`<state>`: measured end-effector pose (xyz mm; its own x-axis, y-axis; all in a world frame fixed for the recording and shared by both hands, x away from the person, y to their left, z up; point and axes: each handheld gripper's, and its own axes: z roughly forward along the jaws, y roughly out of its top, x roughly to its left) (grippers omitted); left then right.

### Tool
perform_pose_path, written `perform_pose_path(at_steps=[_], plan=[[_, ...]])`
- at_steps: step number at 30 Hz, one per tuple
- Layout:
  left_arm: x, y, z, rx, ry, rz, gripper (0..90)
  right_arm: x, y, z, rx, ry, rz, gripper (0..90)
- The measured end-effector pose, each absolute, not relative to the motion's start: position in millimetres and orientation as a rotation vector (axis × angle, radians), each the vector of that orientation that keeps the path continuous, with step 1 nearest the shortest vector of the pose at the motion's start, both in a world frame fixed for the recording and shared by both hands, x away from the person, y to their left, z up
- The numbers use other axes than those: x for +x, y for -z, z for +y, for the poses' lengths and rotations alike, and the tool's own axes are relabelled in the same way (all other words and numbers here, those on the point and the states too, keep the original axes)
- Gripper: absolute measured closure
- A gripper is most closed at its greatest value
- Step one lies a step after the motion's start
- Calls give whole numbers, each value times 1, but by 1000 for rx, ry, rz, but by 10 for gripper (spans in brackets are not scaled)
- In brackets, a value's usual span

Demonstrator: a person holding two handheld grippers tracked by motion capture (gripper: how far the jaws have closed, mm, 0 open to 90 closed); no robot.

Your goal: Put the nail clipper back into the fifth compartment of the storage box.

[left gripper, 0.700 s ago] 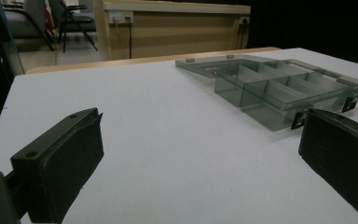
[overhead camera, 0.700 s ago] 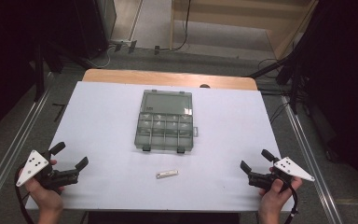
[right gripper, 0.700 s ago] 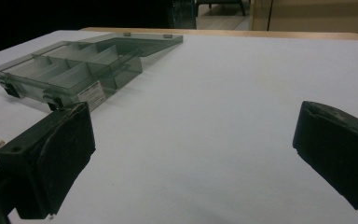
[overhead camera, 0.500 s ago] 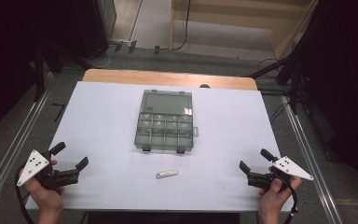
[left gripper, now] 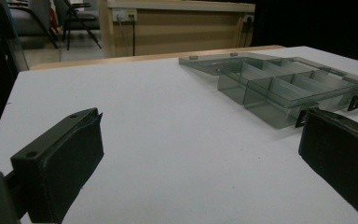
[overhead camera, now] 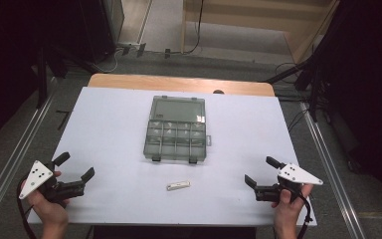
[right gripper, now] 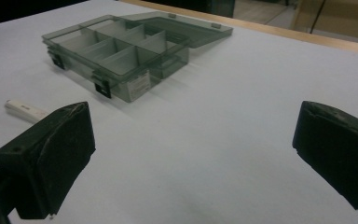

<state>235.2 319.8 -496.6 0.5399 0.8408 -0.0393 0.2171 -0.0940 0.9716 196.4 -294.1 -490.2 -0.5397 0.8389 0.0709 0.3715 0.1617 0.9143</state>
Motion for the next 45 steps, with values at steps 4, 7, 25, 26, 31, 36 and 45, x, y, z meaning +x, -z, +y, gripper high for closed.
perform_pose_path(at_steps=[4, 7, 25, 26, 31, 36, 45], plan=[[235, 497, 319, 1617, -670, 918, 0, 203, 482, -281, 1077, -1343, 2066, 0], [235, 497, 320, 1617, -670, 917, 0, 207, 479, -276, 1053, -1352, 2089, 0], [236, 497, 320, 1621, -662, 914, 0, 236, 468, -214, 879, -1306, 2301, 58], [236, 497, 320, 1620, -661, 913, 0, 237, 467, -211, 872, -1296, 2315, 57], [236, 497, 320, 1623, -659, 912, 0, 245, 469, -196, 811, -1307, 2417, 0], [236, 497, 320, 1623, -657, 912, 0, 249, 472, -185, 787, -1283, 2480, 0], [236, 497, 320, 1624, -656, 911, 0, 255, 473, -166, 720, -1233, 2563, 0]])
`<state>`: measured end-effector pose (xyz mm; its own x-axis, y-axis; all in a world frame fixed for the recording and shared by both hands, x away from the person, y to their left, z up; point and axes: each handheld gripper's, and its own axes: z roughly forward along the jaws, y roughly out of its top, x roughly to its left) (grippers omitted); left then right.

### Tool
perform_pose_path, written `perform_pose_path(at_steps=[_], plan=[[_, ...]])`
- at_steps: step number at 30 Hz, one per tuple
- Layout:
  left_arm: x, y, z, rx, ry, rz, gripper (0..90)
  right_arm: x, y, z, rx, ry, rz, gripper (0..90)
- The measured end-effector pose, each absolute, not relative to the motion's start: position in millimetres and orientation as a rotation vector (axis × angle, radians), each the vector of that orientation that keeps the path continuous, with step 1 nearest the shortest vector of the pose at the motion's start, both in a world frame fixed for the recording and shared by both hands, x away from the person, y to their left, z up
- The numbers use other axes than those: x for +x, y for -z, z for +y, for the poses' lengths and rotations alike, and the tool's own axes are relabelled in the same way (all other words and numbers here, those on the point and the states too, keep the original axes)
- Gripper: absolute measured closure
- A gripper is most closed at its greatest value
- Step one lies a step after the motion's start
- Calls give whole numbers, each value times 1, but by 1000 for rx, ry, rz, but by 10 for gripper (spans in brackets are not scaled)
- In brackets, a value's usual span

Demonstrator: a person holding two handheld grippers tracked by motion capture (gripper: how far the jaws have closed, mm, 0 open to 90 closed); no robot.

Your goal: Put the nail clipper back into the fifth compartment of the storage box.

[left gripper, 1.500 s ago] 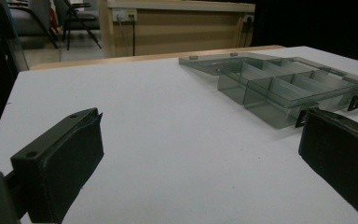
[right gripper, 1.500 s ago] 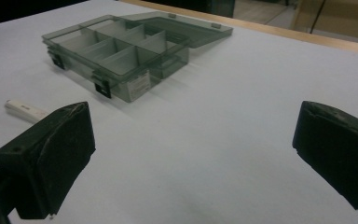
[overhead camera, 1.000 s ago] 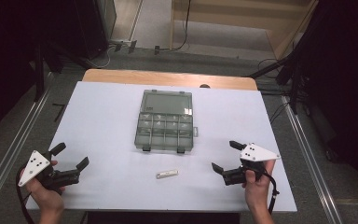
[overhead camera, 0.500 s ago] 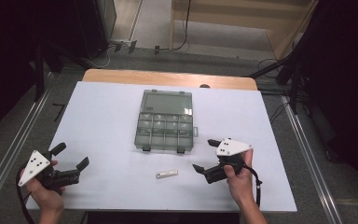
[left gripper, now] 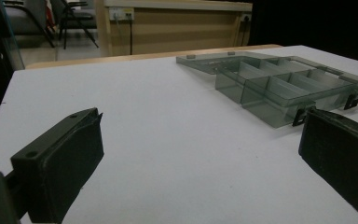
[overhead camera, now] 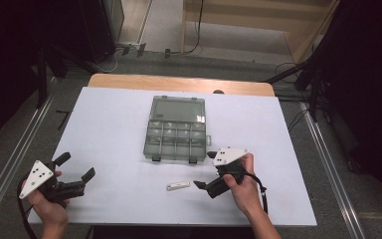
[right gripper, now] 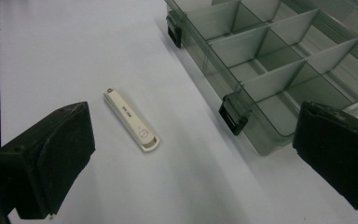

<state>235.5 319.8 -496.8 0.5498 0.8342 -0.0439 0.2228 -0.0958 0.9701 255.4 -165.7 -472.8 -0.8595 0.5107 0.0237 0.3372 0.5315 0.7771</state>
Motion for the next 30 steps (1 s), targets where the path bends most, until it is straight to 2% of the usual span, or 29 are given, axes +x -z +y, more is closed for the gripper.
perform_pose_path(at_steps=[17, 18, 19, 20, 22, 25, 27, 30], plan=[[236, 497, 319, 1630, -654, 908, 0, 263, 477, -130, 560, -1166, 2730, 2], [236, 497, 319, 1630, -654, 908, 0, 263, 477, -128, 557, -1153, 2734, 17], [236, 497, 319, 1630, -654, 908, 0, 264, 477, -124, 548, -1134, 2739, 78], [236, 497, 319, 1631, -653, 908, 0, 264, 477, -124, 548, -1134, 2739, 78], [236, 497, 319, 1632, -652, 908, 0, 267, 478, -121, 550, -1161, 2771, 147], [236, 497, 319, 1628, -650, 909, 0, 268, 479, -119, 543, -1189, 2807, 176], [236, 497, 319, 1627, -649, 910, 0, 269, 479, -115, 516, -1151, 2826, 263], [236, 497, 319, 1627, -649, 911, 0, 269, 479, -112, 497, -1126, 2825, 326]])
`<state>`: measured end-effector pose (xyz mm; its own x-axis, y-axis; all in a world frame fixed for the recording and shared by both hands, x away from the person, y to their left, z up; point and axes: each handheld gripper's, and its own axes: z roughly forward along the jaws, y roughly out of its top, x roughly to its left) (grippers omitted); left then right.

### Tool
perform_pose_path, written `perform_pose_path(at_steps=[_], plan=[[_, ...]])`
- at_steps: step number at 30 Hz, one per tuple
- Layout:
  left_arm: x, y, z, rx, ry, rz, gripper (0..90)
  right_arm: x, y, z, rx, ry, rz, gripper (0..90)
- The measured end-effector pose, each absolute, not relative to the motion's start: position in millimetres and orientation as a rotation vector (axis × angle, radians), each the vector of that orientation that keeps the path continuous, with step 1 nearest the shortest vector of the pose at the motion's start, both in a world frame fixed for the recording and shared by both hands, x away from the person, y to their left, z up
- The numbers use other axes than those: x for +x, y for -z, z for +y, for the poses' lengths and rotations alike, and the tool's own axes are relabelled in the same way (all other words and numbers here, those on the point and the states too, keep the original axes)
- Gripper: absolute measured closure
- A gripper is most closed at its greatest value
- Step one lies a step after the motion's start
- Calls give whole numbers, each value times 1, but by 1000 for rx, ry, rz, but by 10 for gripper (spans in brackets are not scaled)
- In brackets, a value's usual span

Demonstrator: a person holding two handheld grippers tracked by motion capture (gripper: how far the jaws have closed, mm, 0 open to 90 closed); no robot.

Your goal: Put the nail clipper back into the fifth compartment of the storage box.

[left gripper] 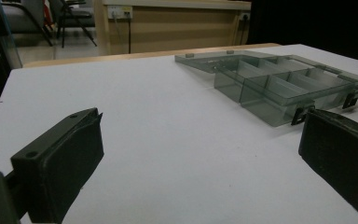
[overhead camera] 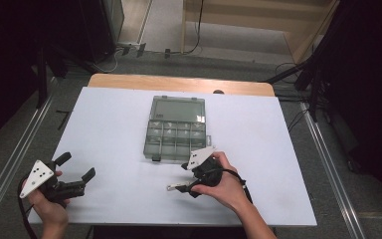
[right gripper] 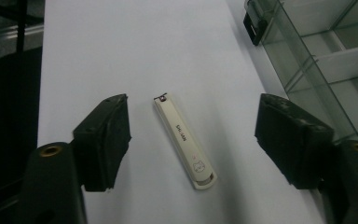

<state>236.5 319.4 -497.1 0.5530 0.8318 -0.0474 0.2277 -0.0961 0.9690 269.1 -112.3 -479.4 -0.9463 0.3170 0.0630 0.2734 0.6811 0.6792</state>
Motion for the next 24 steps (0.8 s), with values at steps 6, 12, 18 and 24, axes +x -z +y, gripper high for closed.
perform_pose_path(at_steps=[6, 12, 18, 24], plan=[[237, 497, 319, 1628, -648, 912, 0, 271, 482, -102, 392, -1048, 2882, 482], [237, 497, 319, 1632, -646, 911, 0, 272, 484, -88, 312, -991, 2927, 561], [237, 497, 319, 1631, -642, 911, 0, 272, 488, -78, 255, -902, 2968, 617], [237, 497, 319, 1631, -640, 911, 0, 274, 492, -73, 237, -854, 2995, 670]])
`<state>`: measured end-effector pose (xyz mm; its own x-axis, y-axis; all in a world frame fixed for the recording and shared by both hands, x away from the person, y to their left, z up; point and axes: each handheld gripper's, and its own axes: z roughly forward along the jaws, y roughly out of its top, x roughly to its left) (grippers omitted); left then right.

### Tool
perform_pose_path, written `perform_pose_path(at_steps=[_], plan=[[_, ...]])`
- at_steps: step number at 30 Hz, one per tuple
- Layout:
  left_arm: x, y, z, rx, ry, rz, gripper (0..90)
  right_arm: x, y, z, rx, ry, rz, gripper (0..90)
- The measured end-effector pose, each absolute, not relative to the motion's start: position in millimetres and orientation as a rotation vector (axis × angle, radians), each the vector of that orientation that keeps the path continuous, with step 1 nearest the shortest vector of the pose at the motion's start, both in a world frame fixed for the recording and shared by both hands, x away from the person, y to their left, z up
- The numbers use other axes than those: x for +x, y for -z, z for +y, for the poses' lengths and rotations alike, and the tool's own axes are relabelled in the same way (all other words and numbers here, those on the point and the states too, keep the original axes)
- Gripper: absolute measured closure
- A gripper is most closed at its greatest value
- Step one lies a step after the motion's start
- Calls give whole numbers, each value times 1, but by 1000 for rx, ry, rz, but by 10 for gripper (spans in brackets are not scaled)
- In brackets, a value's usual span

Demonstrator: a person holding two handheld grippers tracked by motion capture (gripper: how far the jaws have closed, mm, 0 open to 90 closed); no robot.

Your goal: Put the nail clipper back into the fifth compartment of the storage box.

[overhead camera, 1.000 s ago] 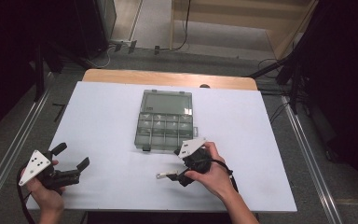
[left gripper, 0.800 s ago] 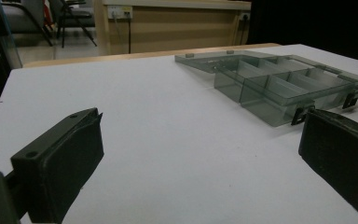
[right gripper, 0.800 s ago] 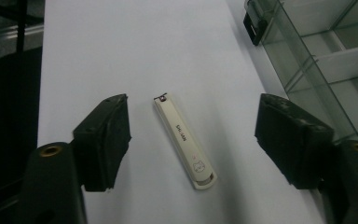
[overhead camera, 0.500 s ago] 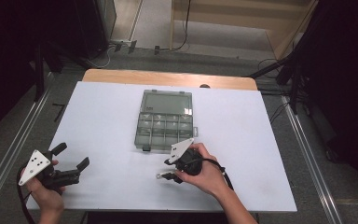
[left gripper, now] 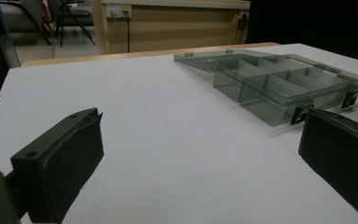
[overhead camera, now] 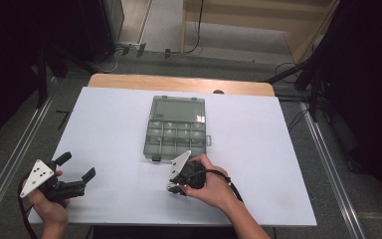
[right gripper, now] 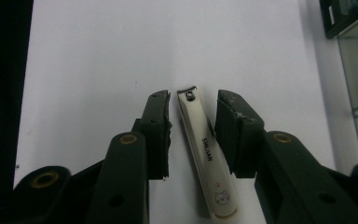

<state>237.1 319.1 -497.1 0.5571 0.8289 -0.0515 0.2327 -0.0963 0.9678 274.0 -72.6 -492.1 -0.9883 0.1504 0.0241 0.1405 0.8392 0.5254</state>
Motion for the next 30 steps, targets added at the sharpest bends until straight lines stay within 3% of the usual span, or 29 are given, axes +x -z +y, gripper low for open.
perform_pose_path(at_steps=[12, 16, 30], plan=[[237, 497, 319, 1635, -638, 909, 0, 273, 498, -69, 191, -827, 2980, 721], [237, 497, 319, 1635, -638, 910, 0, 272, 498, -69, 183, -827, 2983, 787], [237, 497, 319, 1630, -635, 912, 0, 271, 501, -76, 295, -927, 2957, 793]])
